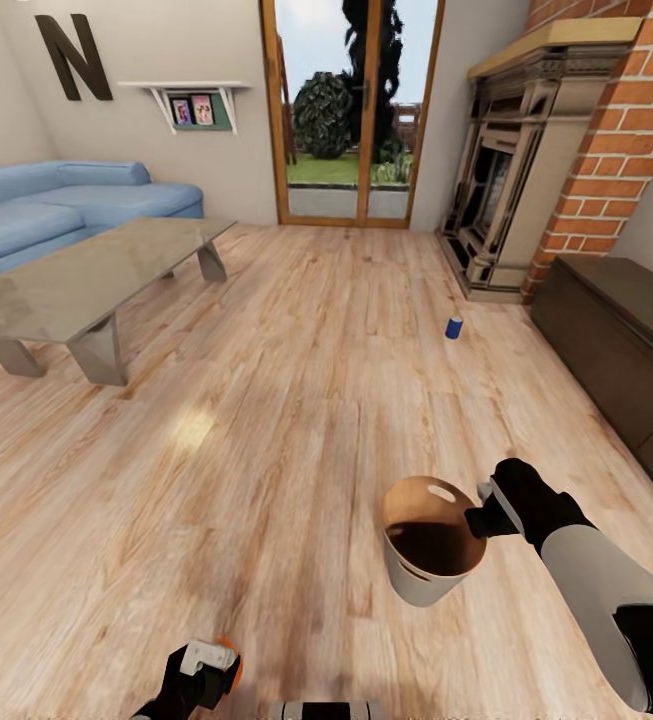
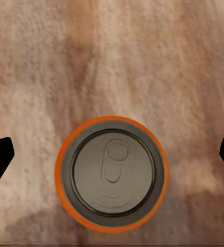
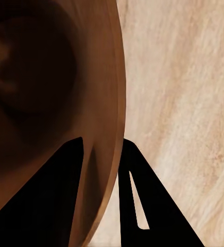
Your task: Put the three can of soda from the living room inside the tash can in the kitchen.
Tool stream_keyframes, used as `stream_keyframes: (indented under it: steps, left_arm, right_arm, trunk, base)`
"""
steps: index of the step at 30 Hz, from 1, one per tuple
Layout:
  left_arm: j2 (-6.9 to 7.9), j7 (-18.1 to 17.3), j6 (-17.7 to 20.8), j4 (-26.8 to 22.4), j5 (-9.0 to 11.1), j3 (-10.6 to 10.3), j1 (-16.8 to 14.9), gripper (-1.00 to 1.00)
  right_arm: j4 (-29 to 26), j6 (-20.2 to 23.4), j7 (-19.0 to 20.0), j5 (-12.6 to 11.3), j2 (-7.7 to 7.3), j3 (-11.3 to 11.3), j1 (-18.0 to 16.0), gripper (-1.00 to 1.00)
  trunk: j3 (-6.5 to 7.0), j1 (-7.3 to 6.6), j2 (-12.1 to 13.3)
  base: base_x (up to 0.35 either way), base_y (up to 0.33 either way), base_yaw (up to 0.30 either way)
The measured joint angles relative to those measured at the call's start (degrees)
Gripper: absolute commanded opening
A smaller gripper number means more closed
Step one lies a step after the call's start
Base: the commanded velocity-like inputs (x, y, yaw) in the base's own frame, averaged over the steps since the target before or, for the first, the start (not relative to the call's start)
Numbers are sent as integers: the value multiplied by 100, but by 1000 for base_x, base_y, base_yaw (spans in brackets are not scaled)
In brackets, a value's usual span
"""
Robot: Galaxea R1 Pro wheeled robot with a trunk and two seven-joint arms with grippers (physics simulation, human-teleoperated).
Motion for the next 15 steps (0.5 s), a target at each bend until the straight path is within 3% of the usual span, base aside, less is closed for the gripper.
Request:
stream_keyframes:
  steps: [5, 15]
  left_arm:
    - [0, 1, 0, 1, -1, 1, 0, 100]
    - [0, -6, 0, 0, 3, -2, 0, 100]
  right_arm:
    - [0, 0, -4, -4, 1, -4, 0, -100]
    - [0, 1, -4, -12, -1, -8, 2, -100]
  trunk:
    - [-111, 13, -7]
    - [-155, 18, -9]
  base:
    - [0, 0, 0]
    - [0, 0, 0]
